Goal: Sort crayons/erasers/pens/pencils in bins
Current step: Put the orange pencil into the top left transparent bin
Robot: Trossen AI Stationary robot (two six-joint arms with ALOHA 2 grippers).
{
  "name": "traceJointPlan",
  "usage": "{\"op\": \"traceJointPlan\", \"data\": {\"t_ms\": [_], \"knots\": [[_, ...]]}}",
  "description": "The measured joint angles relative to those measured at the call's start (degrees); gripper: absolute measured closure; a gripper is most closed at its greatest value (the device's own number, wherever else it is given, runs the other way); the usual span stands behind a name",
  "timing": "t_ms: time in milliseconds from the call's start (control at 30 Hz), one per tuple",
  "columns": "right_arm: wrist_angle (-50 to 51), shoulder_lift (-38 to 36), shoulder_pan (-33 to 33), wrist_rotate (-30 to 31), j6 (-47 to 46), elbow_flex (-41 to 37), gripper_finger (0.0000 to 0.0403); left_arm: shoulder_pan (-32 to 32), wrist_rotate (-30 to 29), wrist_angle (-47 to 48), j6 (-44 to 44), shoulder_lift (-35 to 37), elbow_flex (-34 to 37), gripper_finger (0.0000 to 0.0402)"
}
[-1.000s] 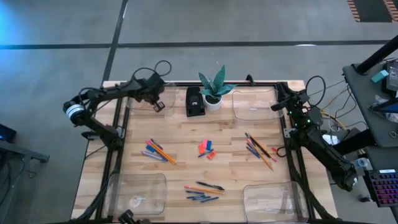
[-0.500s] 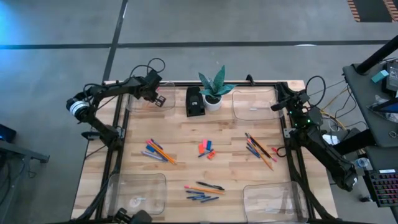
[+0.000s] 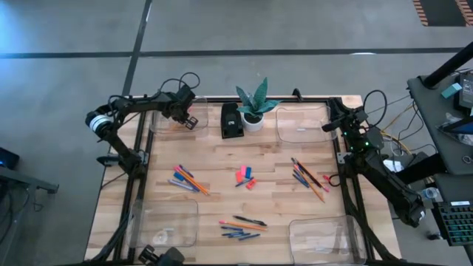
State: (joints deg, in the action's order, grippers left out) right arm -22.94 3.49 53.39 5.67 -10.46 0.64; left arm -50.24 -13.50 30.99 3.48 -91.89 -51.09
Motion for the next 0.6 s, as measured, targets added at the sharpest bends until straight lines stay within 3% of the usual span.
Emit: {"op": "traceJointPlan", "data": {"t_ms": [400,600], "knots": [[0.0,0.0,0.0,0.0,0.0,0.0,0.0335,0.2,0.1,1.1,-2.2,3.7,-1.9,0.0303],[0.0,0.0,0.0,0.0,0.0,0.0,0.0335,3.0,8.4,5.6,0.7,9.6,-4.8,0.0299]]}}
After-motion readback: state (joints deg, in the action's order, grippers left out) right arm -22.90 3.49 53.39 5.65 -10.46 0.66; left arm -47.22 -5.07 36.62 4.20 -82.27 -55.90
